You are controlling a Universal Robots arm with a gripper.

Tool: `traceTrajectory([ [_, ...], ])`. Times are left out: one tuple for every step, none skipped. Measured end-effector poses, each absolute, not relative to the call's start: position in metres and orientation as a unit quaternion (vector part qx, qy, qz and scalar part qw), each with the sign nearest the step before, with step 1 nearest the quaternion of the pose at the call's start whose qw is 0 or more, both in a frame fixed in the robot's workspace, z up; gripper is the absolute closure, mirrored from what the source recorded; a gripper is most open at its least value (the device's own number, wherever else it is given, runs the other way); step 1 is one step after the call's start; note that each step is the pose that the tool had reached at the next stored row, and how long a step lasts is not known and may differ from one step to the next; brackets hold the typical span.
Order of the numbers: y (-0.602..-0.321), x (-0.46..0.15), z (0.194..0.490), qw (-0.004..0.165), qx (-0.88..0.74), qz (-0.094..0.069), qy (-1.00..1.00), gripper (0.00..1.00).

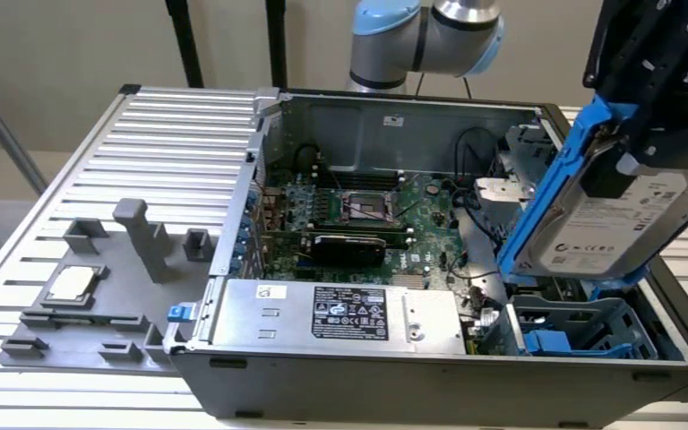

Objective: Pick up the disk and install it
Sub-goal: 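Pick up the disk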

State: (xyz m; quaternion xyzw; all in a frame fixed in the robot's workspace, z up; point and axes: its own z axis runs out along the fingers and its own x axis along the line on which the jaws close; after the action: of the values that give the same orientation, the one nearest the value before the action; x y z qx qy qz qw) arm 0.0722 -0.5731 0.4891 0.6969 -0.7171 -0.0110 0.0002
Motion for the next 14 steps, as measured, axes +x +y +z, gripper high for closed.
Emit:
traceTrajectory([
  [-0.575, 0.076, 0.488, 0.000, 0.697, -0.011, -0.717, 1.00],
  [-0.576, 0.080, 0.487, 0.000, 0.697, -0.011, -0.717, 1.00],
  [-0.577, 0.085, 0.486, 0.000, 0.697, -0.011, -0.717, 1.00],
  [-0.579, 0.089, 0.485, 0.000, 0.697, -0.011, -0.717, 1.00],
  [-0.580, 0.093, 0.483, 0.000, 0.697, -0.011, -0.717, 1.00],
  [-0.581, 0.097, 0.482, 0.000, 0.697, -0.011, -0.717, 1.00],
  [-0.582, 0.102, 0.481, 0.000, 0.697, -0.011, -0.717, 1.00],
  [-0.582, 0.104, 0.480, 0.000, 0.697, -0.011, -0.717, 1.00],
  [-0.582, 0.104, 0.480, 0.000, 0.697, -0.011, -0.717, 1.00],
  [-0.582, 0.104, 0.480, 0.000, 0.697, -0.011, -0.717, 1.00],
  [-0.582, 0.104, 0.480, 0.000, 0.697, -0.011, -0.717, 1.00],
  [-0.582, 0.104, 0.480, 0.000, 0.697, -0.011, -0.717, 1.00],
  [-0.582, 0.104, 0.480, 0.000, 0.697, -0.011, -0.717, 1.00],
  [-0.582, 0.104, 0.480, 0.000, 0.697, -0.011, -0.717, 1.00],
])
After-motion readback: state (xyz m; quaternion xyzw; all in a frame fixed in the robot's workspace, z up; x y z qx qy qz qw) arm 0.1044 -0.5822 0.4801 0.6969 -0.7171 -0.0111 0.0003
